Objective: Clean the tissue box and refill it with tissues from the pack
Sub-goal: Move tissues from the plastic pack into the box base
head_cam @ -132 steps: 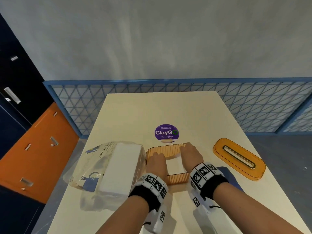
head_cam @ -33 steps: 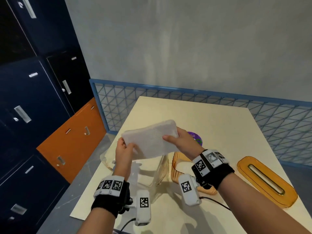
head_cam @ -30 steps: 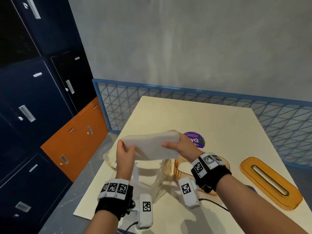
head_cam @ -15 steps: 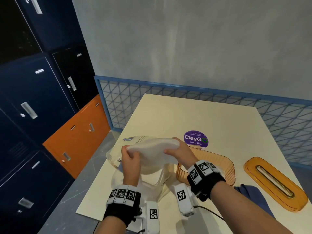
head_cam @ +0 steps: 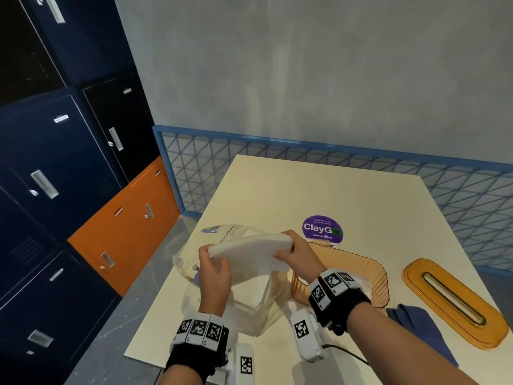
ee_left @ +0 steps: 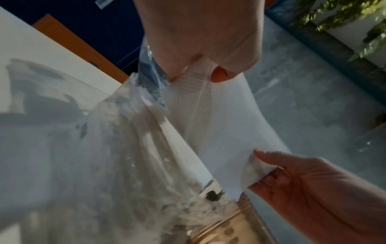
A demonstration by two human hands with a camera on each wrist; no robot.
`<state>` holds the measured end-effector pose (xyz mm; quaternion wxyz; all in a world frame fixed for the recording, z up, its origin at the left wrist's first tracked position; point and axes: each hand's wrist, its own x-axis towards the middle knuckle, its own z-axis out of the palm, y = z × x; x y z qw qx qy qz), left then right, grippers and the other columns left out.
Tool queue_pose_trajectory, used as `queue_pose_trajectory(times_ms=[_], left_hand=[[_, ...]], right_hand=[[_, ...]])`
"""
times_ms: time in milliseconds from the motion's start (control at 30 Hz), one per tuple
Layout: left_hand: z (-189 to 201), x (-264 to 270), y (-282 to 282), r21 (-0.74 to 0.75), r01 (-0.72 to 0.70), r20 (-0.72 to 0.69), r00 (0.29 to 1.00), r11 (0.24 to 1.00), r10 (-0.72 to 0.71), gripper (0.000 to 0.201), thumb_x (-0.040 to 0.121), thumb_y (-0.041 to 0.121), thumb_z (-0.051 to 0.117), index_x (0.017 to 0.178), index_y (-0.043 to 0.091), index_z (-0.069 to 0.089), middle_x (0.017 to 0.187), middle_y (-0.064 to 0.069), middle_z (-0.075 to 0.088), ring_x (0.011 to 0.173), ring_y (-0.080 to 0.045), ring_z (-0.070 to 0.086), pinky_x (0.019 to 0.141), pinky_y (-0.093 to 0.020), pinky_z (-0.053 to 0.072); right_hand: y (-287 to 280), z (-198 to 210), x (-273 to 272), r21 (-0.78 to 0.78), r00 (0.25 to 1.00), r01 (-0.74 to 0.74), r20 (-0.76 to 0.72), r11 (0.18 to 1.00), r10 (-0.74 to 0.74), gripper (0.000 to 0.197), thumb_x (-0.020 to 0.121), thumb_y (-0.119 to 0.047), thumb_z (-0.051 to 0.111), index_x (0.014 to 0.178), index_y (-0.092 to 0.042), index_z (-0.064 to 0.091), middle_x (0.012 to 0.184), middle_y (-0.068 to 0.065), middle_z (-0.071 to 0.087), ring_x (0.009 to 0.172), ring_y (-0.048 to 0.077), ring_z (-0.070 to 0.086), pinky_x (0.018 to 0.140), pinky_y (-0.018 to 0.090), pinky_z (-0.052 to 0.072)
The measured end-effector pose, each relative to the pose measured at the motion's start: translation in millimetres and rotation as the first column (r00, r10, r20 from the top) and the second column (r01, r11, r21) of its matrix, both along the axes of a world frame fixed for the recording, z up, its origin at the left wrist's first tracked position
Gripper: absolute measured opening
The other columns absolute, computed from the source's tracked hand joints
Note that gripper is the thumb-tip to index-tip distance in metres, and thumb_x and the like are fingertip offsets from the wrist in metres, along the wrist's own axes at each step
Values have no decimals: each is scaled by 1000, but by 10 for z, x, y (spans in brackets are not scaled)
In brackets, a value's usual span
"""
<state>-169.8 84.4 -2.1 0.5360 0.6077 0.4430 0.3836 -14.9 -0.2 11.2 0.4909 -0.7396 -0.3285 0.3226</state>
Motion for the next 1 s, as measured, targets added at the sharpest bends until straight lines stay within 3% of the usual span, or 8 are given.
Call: queue_pose_trajectory(times_ms=[100, 300, 400, 467, 600, 667, 833, 1000], left_hand=[[-28, 10, 29, 64, 12, -110, 994, 998, -5, 26, 92, -1, 42, 117, 6, 44, 109, -9, 55, 101, -25, 54, 90, -35, 46], [390, 386, -21, 233, 121, -157, 984, 965, -85, 8, 94, 5, 44, 98, 11, 48, 85, 1, 53, 73, -14, 48, 57, -14, 37], [433, 728, -145, 178, 287, -253, 938, 941, -238, 7, 91, 5, 47, 95, 9, 51, 81, 2, 52, 70, -12, 47, 50, -10, 36], [355, 928, -263, 109, 382, -328, 885, 918, -330, 8, 89, 6, 49, 95, 6, 54, 83, -2, 55, 73, -16, 49, 48, -13, 32], [120, 1188, -493, 48, 504, -501, 759, 863, -416, 8, 88, 9, 49, 80, 8, 51, 79, -6, 54, 77, -24, 51, 57, -27, 34], [37, 1242, -562, 49, 538, -601, 689, 842, -405, 12, 90, 12, 46, 88, 5, 55, 88, -11, 61, 86, -30, 56, 66, -28, 35], [-30, 1328, -648, 184, 667, -821, 508, 722, -260, 29, 89, 5, 38, 114, 12, 52, 112, -7, 66, 109, -26, 58, 96, -35, 37], [-49, 1389, -761, 167, 753, -932, 331, 637, -147, 33, 86, 2, 44, 116, 14, 49, 116, -6, 60, 118, -26, 46, 103, -41, 33]], right_hand=[[-14, -23, 17, -60, 997, 25, 79, 998, -20, 20, 88, -6, 57, 106, -9, 51, 101, 7, 58, 97, 24, 56, 80, 30, 46], [-264, 308, 308, -38, 974, 228, 18, 973, -227, 30, 90, -8, 54, 121, -6, 54, 112, 9, 62, 100, 24, 58, 87, 35, 49], [-659, 362, 600, -121, 945, 327, 21, 937, -327, 29, 87, -9, 56, 116, -2, 59, 115, 16, 65, 102, 31, 62, 92, 42, 51], [-912, 325, 723, -221, 930, 368, 65, 903, -362, 31, 87, -11, 56, 115, 0, 60, 114, 16, 65, 96, 28, 62, 82, 35, 50], [-1191, 139, 828, -386, 909, 415, 200, 824, -365, 7, 86, -15, 57, 90, -10, 59, 93, 6, 60, 93, 26, 55, 75, 30, 39], [-1220, 6, 864, -448, 907, 420, 249, 789, -341, 6, 86, -17, 56, 82, -12, 56, 91, 7, 57, 92, 26, 54, 75, 32, 40], [-1159, -128, 835, -577, 901, 415, 368, 704, -229, 32, 91, -13, 51, 123, -7, 53, 127, 14, 57, 116, 30, 54, 93, 31, 43], [-1069, -169, 792, -620, 896, 425, 391, 659, -210, 33, 95, -10, 45, 126, 0, 50, 132, 18, 54, 122, 32, 52, 97, 33, 44]])
